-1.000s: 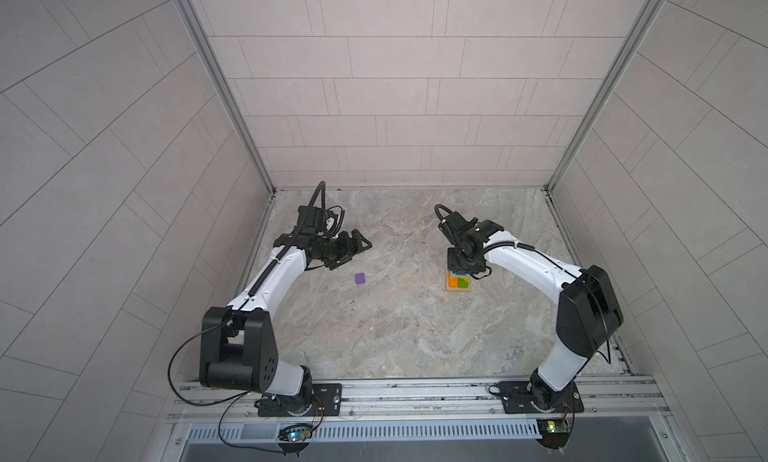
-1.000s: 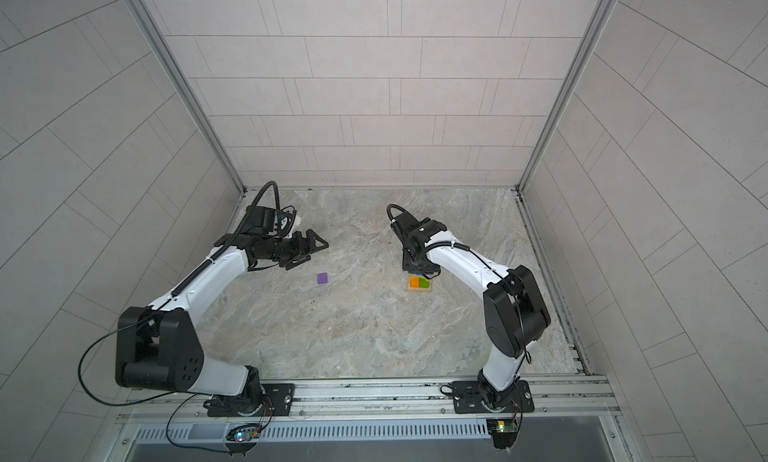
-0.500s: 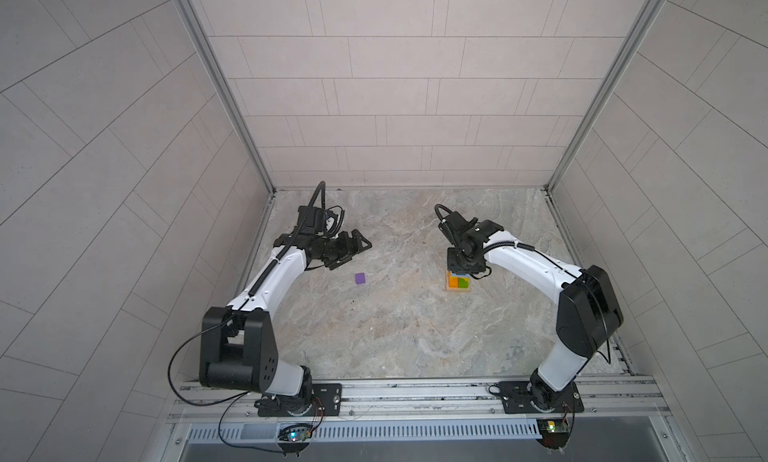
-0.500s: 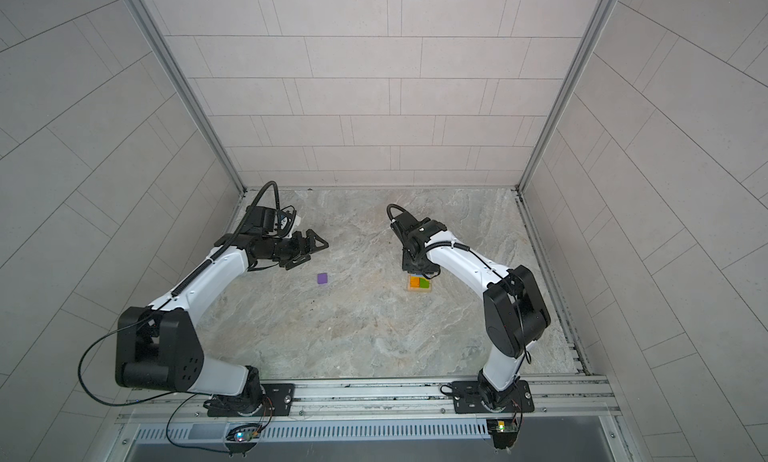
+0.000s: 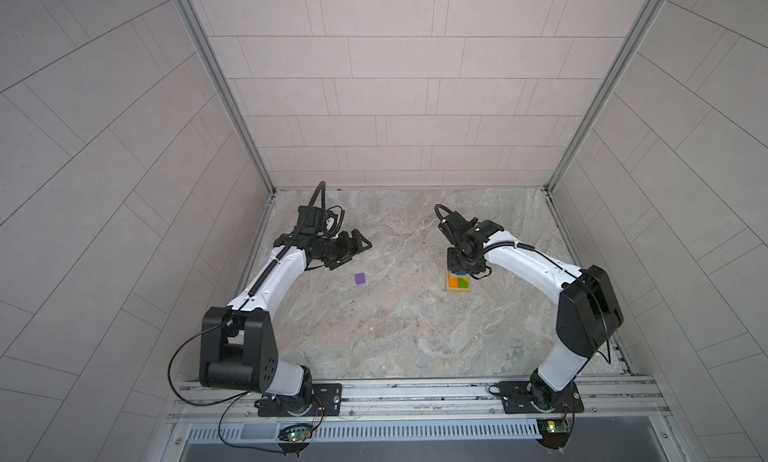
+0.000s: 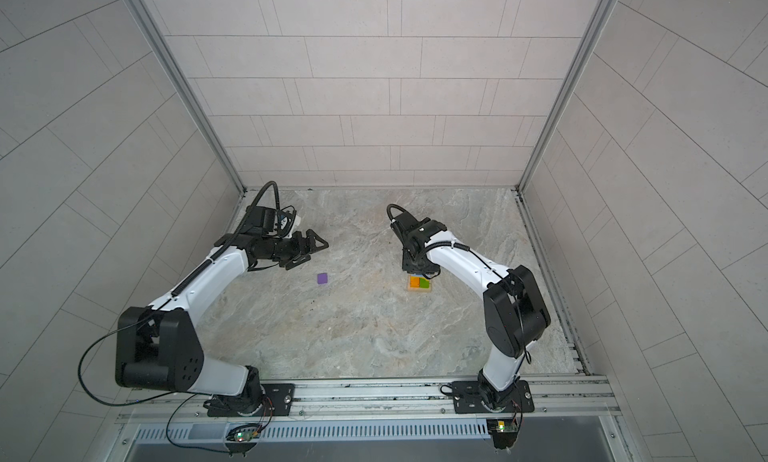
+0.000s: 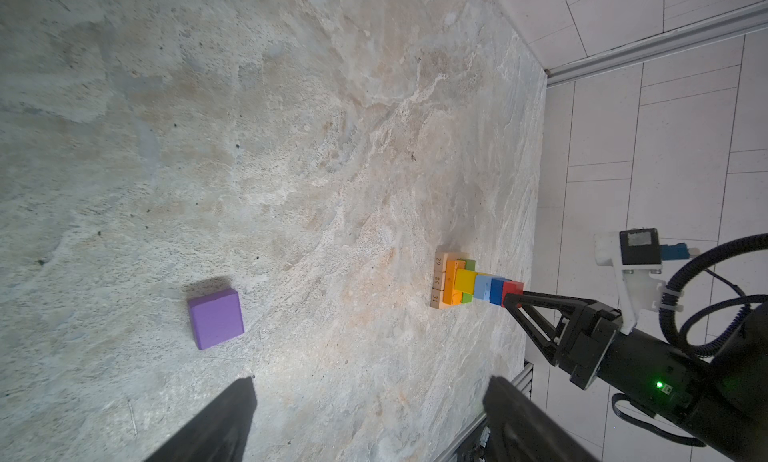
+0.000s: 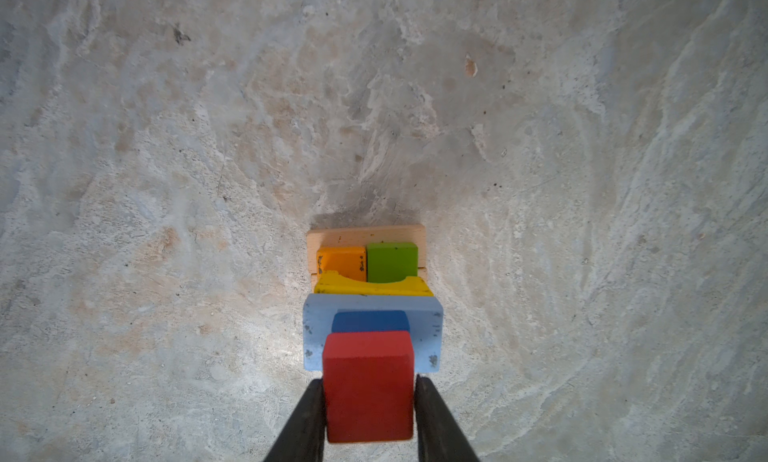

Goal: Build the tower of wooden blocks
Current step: 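Hold the red cube steady on the blue cube with the right gripper, then open the right gripper and raise it off the red cube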

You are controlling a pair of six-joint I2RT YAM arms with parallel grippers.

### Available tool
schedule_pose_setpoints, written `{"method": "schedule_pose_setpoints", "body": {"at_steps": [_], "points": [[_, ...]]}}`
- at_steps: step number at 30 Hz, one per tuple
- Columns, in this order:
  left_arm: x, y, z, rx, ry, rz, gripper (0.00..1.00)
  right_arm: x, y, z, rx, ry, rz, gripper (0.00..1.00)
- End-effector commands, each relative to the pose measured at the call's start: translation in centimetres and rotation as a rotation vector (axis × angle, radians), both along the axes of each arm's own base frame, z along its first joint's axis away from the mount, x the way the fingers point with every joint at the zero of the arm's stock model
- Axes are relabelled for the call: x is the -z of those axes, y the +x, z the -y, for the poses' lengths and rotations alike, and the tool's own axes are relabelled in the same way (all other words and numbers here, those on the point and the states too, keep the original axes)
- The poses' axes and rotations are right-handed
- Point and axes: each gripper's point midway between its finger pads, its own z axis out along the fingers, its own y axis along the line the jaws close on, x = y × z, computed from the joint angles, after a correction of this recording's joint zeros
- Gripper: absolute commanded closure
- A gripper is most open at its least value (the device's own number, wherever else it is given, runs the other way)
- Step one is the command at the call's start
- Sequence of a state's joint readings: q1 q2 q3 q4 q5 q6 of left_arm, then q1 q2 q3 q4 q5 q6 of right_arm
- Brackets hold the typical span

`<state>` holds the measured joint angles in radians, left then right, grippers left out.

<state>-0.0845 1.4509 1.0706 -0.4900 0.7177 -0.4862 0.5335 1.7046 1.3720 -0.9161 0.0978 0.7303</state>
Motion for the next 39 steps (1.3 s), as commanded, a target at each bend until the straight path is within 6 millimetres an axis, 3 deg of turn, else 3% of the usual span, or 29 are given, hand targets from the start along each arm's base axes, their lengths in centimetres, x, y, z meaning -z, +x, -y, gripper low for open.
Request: {"method": "schedule_pose_setpoints", "body": {"at_steps": [1, 14, 24, 34, 39], "points": [[-0.6, 0.0, -0.2, -0.004, -0.002, 0.021, 0.07, -0.3, -0.2, 0.6, 0.013, -0.017, 0.005, 0.64], [-0.6, 0.0, -0.2, -0.004, -0.002, 0.021, 0.07, -1.2, -0.1, 0.8, 0.012, -0.016, 0.027, 0.63], [-0.6, 0.0, -0.1, -0.001, -0.004, 0.017, 0.07, -4.8, 0.5, 0.0, -0.035, 0.039, 0.112, 0.55], [-0.1, 0.0, -0.2, -0.002, 0.001, 0.003, 0.07, -8.2, 1.4, -3.7, -0.207, 0.124, 0.193, 0.54], [0.1, 0.1, -0.4, -0.005, 0.012, -0.001, 0.07, -9.6, 1.8, -5.7, -0.281, 0.153, 0.225, 0.48]]}}
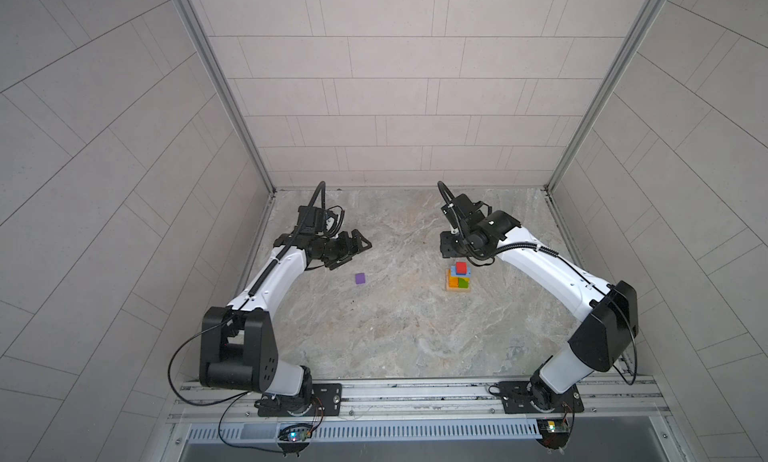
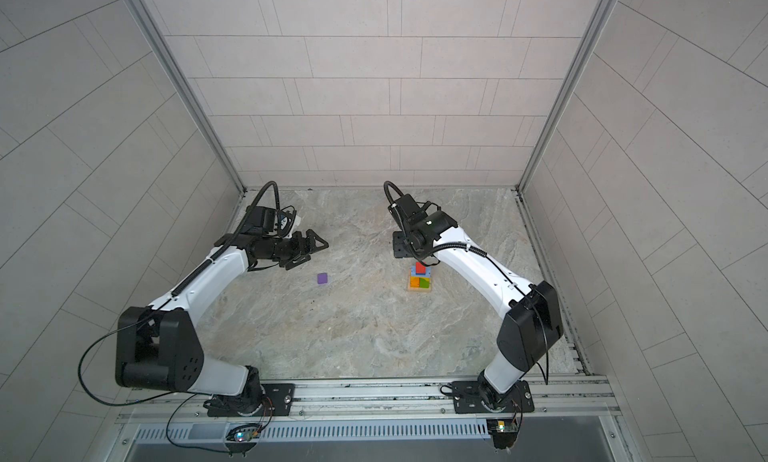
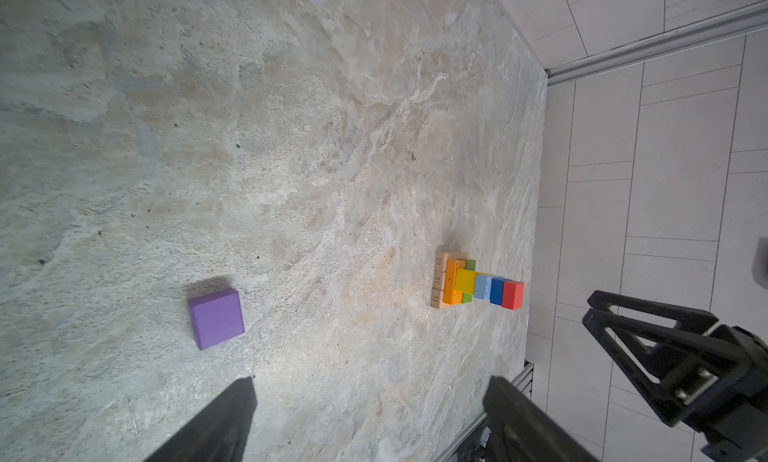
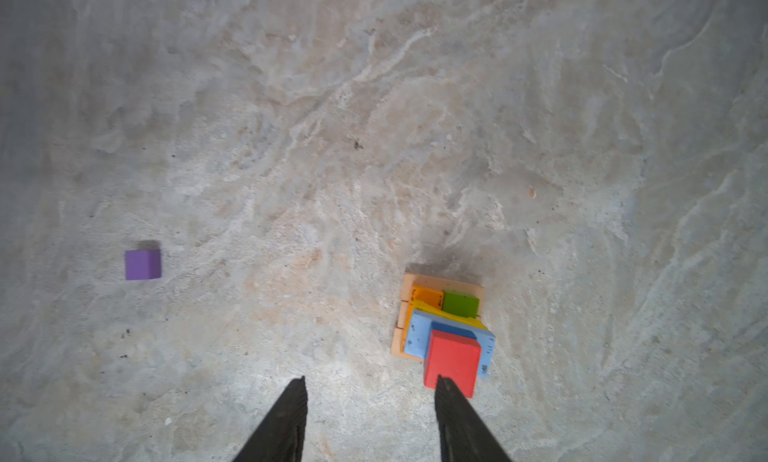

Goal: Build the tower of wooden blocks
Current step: 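Open the right gripper and raise it off the red cube, then move the left gripper over the purple cube while the right gripper draws back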

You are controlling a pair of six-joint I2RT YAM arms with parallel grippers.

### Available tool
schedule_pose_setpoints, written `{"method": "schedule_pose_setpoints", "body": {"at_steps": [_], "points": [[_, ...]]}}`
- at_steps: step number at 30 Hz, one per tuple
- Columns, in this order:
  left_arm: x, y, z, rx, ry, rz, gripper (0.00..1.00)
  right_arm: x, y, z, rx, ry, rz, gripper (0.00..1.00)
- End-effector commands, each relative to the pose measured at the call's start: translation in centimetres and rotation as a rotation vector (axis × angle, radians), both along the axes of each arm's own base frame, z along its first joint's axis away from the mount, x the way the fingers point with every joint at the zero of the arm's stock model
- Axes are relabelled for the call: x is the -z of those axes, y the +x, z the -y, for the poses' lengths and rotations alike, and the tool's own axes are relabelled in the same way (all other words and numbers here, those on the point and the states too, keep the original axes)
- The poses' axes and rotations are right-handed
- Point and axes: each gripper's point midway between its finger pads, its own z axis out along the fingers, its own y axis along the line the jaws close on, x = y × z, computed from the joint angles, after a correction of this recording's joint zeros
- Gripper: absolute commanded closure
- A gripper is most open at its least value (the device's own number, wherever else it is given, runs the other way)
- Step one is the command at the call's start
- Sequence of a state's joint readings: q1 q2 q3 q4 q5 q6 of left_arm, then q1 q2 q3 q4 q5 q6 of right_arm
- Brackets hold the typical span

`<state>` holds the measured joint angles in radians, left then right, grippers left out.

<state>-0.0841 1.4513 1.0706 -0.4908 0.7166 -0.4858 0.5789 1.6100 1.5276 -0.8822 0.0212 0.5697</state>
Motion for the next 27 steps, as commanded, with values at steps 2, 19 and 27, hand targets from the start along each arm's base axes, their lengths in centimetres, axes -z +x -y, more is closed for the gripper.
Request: {"method": "schedule_pose_setpoints", "body": {"at_steps": [2, 19, 27], "points": [[0.3, 0.1, -0.4, -0.005, 0.013, -0.007, 0.07, -1.0, 0.2, -1.9, -0.089, 0.015, 0.030, 0.48], [3.7, -0.9, -2.3, -0.031, 0.189, -0.136, 0.08, 0.2, -0.2, -9.5, -0.286, 0.030, 0.004, 0.28], [6.7, -2.4, -1.7, 0.008, 0.416, -0.246, 0.12, -1.5, -0.2, -9.3, -0.312, 0.049, 0.050, 0.25]]}}
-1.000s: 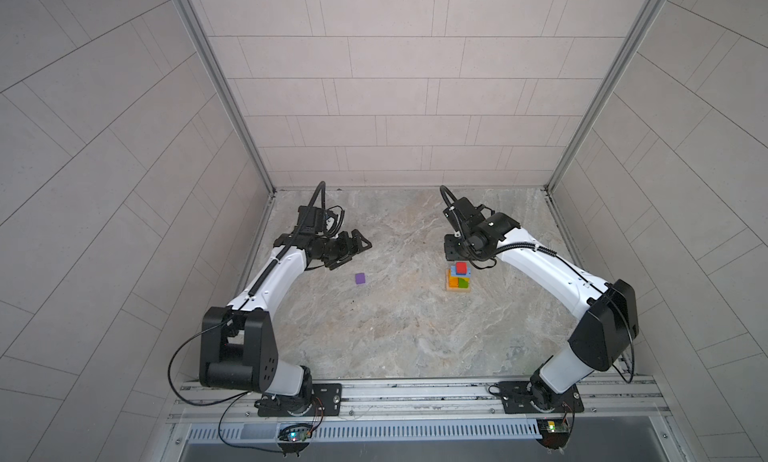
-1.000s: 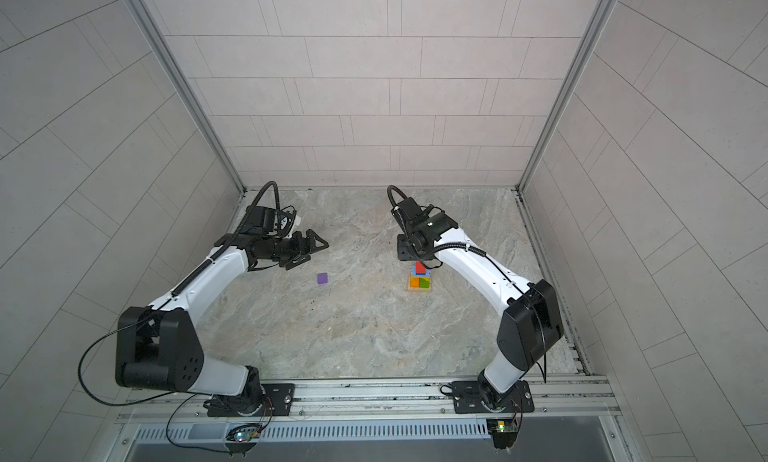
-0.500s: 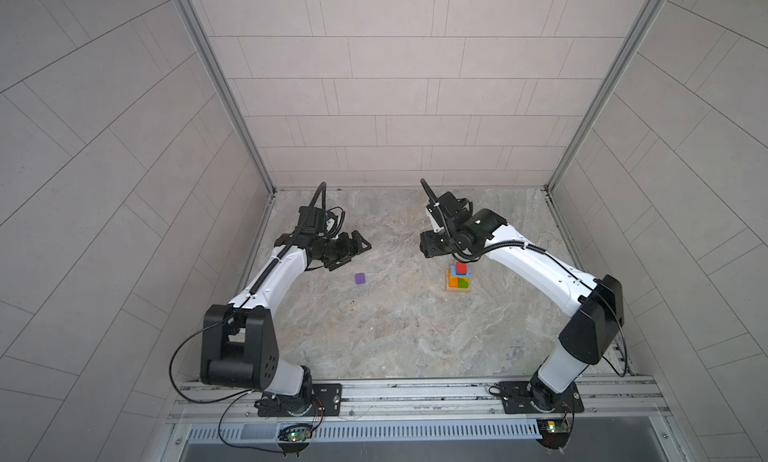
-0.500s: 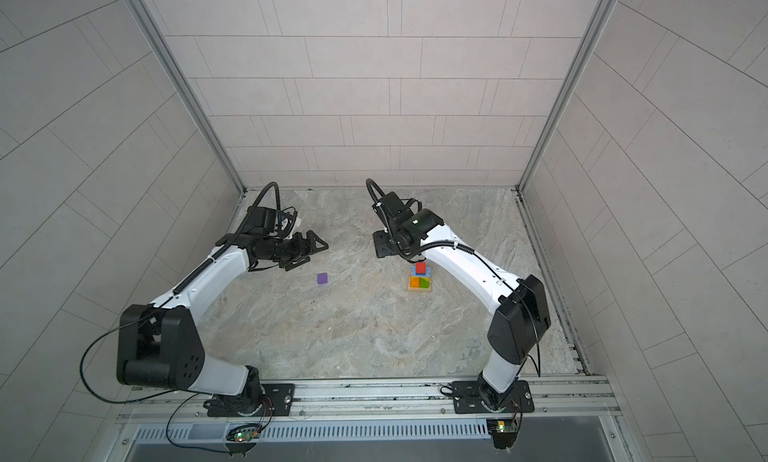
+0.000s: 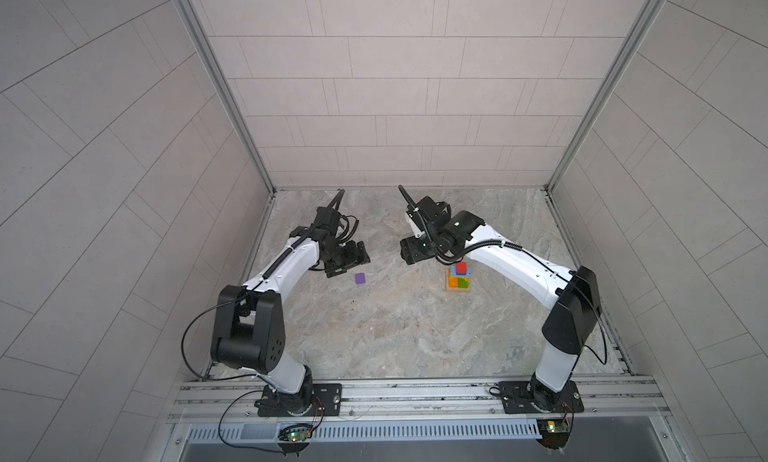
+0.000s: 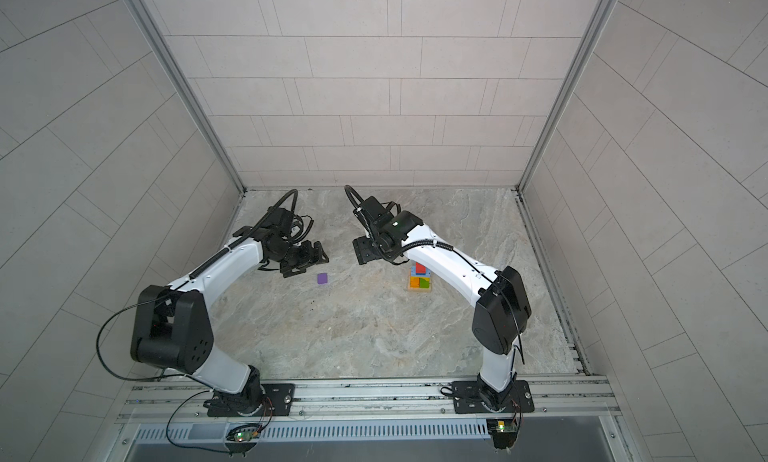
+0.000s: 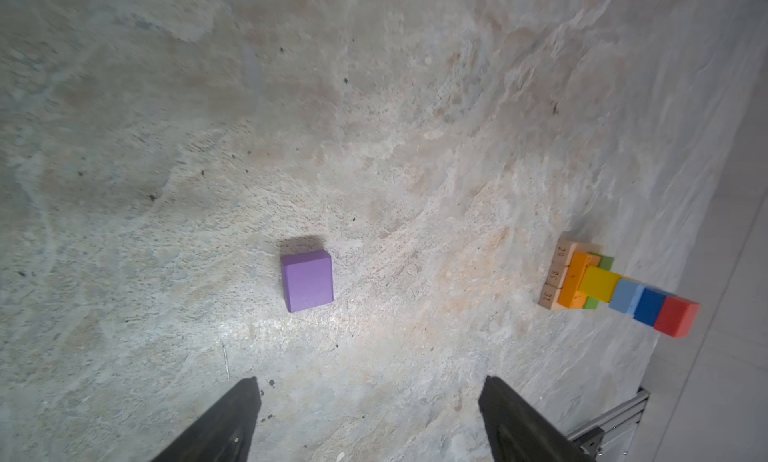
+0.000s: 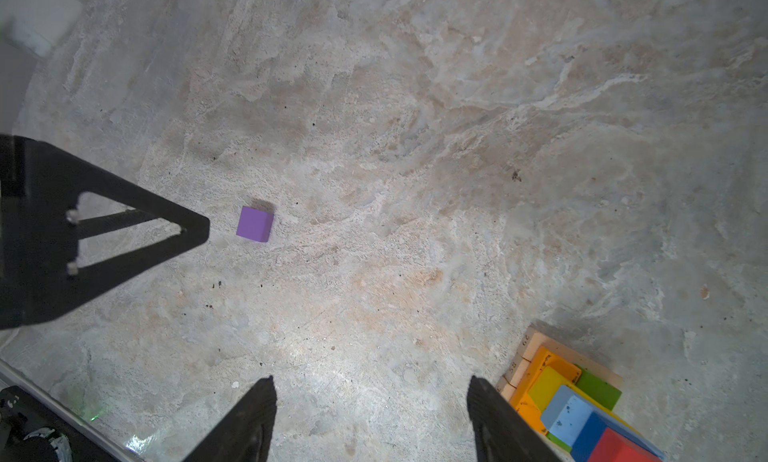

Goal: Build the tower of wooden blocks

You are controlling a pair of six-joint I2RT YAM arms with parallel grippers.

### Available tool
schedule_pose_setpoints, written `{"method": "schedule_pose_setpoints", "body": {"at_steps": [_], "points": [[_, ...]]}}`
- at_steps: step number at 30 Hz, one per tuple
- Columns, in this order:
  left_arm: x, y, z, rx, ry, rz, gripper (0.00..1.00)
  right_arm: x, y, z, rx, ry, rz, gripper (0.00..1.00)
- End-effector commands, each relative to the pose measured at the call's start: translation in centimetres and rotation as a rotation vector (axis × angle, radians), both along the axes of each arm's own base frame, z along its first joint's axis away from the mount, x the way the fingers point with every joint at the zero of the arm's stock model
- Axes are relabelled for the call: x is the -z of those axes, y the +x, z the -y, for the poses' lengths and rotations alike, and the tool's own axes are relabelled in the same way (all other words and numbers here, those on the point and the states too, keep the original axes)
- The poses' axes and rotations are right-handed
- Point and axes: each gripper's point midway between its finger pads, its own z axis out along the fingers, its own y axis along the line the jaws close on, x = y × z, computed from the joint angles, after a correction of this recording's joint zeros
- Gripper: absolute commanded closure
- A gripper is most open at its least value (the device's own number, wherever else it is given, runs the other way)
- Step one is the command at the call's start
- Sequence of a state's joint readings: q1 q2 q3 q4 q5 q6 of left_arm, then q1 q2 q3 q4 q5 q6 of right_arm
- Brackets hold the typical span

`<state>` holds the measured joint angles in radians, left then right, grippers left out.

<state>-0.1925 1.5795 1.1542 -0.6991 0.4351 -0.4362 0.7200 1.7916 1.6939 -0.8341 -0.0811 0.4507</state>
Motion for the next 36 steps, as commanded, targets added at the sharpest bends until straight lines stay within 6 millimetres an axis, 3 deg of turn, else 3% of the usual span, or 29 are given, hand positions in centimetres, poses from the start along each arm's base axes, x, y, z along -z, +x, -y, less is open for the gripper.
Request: {"method": "schedule_pose_setpoints", "body": {"at_steps": [1, 4, 8, 9, 17, 29, 36], "points": [[1.6, -0.9, -1.1, -0.010, 0.132, -0.067, 0.13, -2.4, -0.1, 0.6, -0.014, 0.022, 0.052, 0.22], [2.4, -0.9, -1.5, -0.017, 0.198, -0.077, 0.15, -3.1, -0.2, 1.5, -0.006, 0.039, 0.069, 0.18], [3.1, -0.8, -2.3, -0.032, 0.260, -0.090, 0.17, -3.2, -0.2, 2.8, 0.035, 0.089, 0.086, 0.01], [3.3, -0.8, -2.3, -0.033, 0.267, -0.093, 0.17, -3.1, -0.2, 2.8, 0.023, 0.110, 0.095, 0.01], [5.3, 0.1, -1.8, -0.032, 0.294, -0.125, 0.24, -4.4, -1.0, 4.9, 0.048, 0.135, 0.162, 0.01], [7.6, 0.6, 0.3, -0.002, 0.334, -0.148, 0.30, -5.0, -2.0, 6.2, 0.077, 0.146, 0.171, 0.01], [8.3, 1.3, -0.2, -0.011, 0.379, -0.146, 0.35, -4.9, -2.6, 7.8, 0.107, 0.143, 0.167, 0.10]]}}
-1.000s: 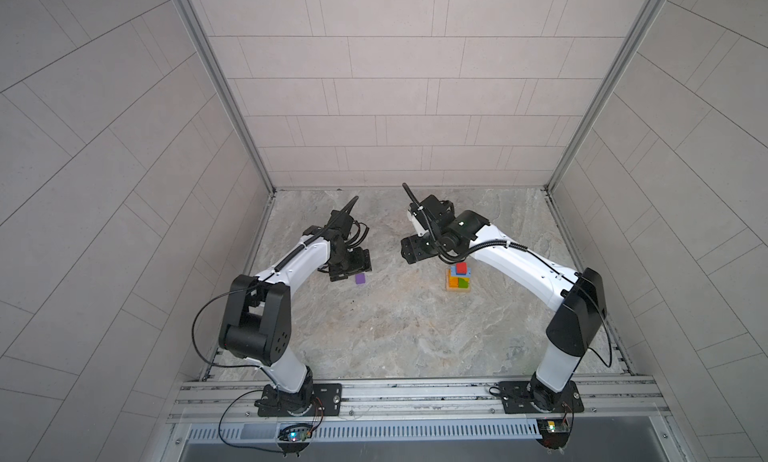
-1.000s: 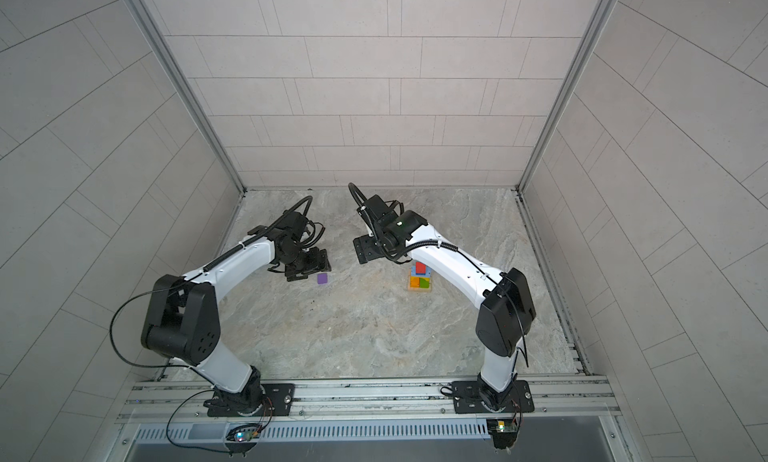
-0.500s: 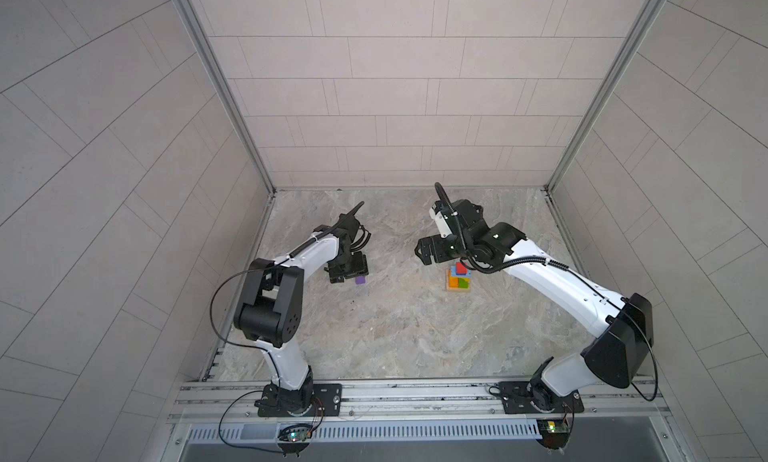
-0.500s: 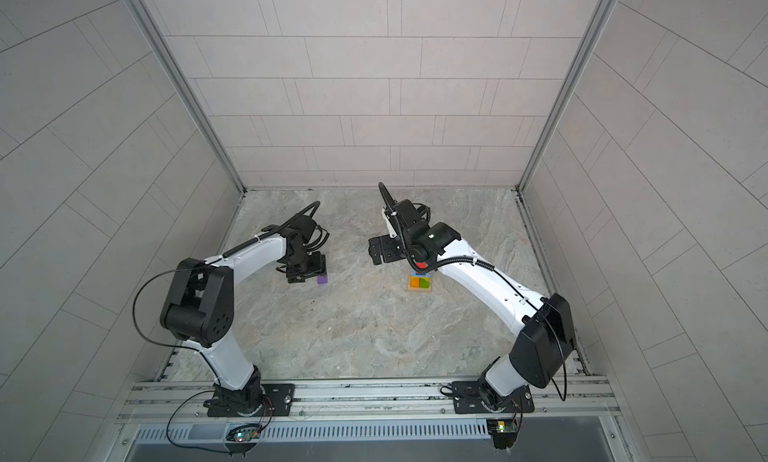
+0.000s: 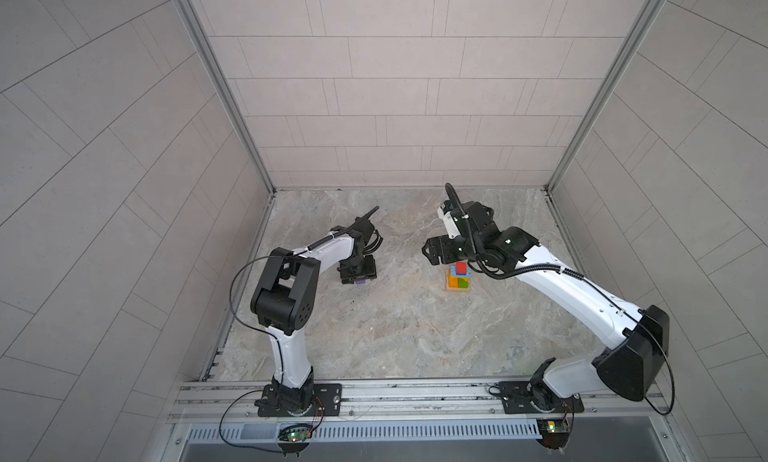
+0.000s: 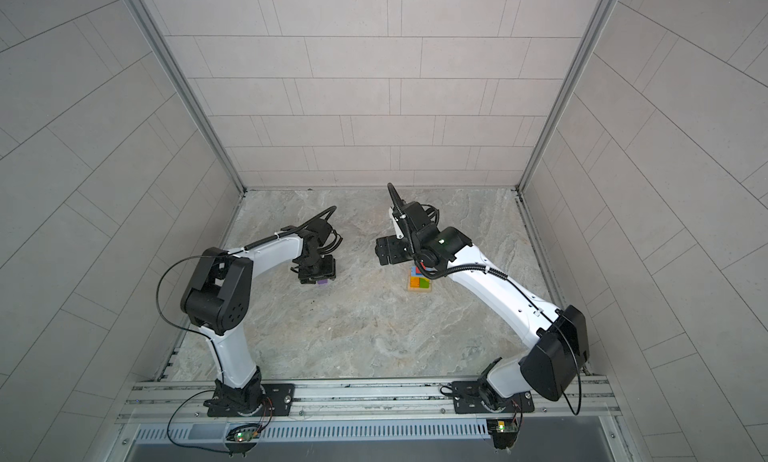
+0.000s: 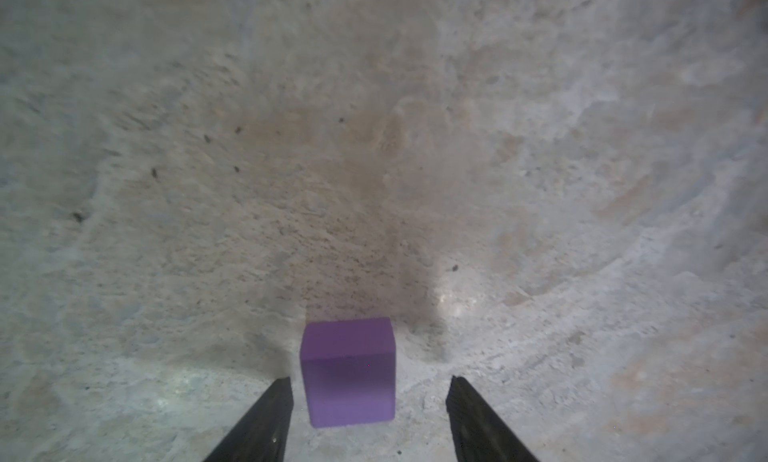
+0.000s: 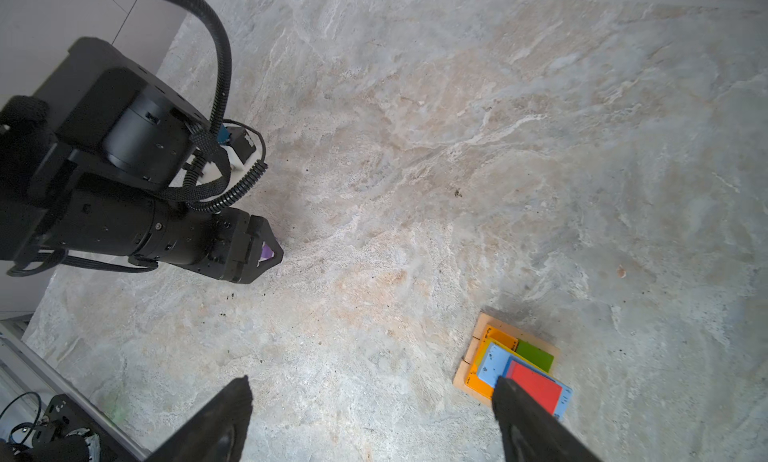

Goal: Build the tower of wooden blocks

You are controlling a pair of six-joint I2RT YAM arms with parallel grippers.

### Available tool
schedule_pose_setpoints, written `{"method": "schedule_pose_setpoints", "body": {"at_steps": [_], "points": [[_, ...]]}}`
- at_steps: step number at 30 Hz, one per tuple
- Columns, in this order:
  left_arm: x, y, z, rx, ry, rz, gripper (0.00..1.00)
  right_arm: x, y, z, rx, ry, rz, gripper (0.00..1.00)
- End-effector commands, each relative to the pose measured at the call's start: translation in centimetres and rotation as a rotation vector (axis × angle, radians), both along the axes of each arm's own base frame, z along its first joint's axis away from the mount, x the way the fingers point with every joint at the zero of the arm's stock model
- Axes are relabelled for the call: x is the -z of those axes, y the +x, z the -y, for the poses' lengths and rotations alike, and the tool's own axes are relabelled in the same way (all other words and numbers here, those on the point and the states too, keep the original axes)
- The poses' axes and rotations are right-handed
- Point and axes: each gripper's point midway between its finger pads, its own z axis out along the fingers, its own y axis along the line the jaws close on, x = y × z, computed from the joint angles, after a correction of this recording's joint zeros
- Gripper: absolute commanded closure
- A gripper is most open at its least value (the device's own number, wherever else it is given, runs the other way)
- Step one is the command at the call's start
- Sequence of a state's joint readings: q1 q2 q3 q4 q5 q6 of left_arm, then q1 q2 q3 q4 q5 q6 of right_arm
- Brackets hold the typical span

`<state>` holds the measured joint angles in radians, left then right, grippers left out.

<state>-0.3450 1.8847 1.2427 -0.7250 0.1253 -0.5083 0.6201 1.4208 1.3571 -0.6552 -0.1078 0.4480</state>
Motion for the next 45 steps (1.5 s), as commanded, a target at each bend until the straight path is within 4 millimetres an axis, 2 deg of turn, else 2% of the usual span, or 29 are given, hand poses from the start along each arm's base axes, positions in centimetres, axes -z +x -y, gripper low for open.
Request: {"method": "schedule_pose_setpoints", "body": {"at_steps": [1, 9, 16, 20, 25, 30, 36, 41, 45], "points": [[-0.5, 1.0, -0.6, -0.016, 0.043, 0.026, 0.35, -0.4, -0.6, 1.4, 0.027, -0.004, 0.005, 0.11], [0.1, 1.0, -0.6, -0.010, 0.048, 0.011, 0.45, 0.6, -1.0, 3.2, 0.067, -0.008, -0.039, 0.18], [0.2, 0.8, -0.4, -0.005, 0.038, 0.009, 0.53, 1.0, -1.5, 4.7, 0.106, -0.005, -0.058, 0.20], [-0.1, 0.6, 0.0, 0.010, 0.030, 0.010, 0.63, 1.2, -2.0, 5.6, 0.120, -0.003, -0.076, 0.21], [-0.9, 0.0, 0.9, 0.039, 0.038, 0.021, 0.66, 1.0, -2.8, 6.7, 0.146, -0.005, -0.060, 0.22], [-1.7, -1.5, 3.1, 0.082, 0.025, 0.029, 0.68, 0.7, -3.7, 7.9, 0.171, -0.003, -0.046, 0.22], [-2.7, -3.7, 6.8, 0.153, 0.034, 0.067, 0.67, 1.6, -5.7, 9.4, 0.189, -0.021, -0.061, 0.22], [-2.6, -5.4, 10.5, 0.208, 0.014, 0.076, 0.67, 2.9, -8.1, 11.3, 0.215, -0.049, -0.070, 0.22], [-2.1, -6.2, 12.4, 0.236, 0.012, 0.081, 0.65, 3.9, -10.0, 12.7, 0.227, -0.080, -0.084, 0.22]]}}
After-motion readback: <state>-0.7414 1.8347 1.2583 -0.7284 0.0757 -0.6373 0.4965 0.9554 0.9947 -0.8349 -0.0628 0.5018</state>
